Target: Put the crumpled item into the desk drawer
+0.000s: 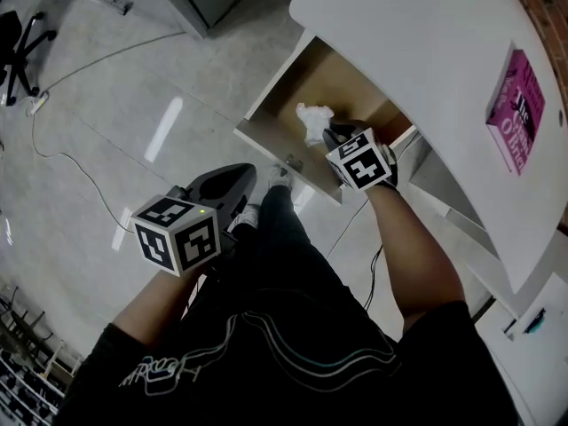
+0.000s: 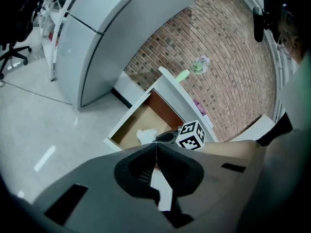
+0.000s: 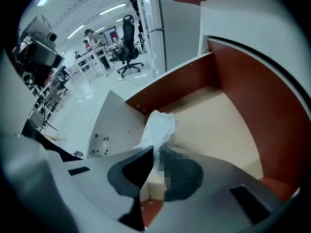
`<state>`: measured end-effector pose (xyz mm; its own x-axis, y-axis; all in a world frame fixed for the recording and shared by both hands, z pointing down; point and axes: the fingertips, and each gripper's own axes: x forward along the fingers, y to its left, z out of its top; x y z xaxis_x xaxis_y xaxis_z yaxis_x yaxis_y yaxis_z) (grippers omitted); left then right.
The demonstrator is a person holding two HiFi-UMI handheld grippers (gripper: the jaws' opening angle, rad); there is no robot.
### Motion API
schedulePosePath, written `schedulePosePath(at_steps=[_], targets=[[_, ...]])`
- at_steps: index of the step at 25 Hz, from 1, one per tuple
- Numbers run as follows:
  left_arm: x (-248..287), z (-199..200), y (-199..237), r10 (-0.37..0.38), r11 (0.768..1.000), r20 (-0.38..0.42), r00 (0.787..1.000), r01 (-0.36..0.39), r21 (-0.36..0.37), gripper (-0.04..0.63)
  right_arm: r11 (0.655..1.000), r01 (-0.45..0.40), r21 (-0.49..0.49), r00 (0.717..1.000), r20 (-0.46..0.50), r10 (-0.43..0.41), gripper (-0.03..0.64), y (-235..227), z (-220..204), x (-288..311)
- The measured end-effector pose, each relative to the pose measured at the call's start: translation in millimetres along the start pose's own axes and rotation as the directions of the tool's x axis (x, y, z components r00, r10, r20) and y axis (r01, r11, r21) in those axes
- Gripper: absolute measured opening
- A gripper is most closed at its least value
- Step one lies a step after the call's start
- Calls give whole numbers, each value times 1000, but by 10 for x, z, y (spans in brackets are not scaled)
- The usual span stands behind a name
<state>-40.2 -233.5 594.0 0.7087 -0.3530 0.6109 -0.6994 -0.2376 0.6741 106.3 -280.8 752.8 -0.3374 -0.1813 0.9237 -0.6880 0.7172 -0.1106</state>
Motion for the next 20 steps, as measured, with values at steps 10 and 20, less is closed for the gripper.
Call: schedulePosePath(at_steps=[10,20], targets=[[56,-114,246,34,998,1,999,-34,-46,21,997,-54,-50,991,-122,47,67,4,-210,482],[-1,-138,380,51,995,20,998,-50,-81,21,999,-50,-9,988,-148,48,69,-102,-228,671]])
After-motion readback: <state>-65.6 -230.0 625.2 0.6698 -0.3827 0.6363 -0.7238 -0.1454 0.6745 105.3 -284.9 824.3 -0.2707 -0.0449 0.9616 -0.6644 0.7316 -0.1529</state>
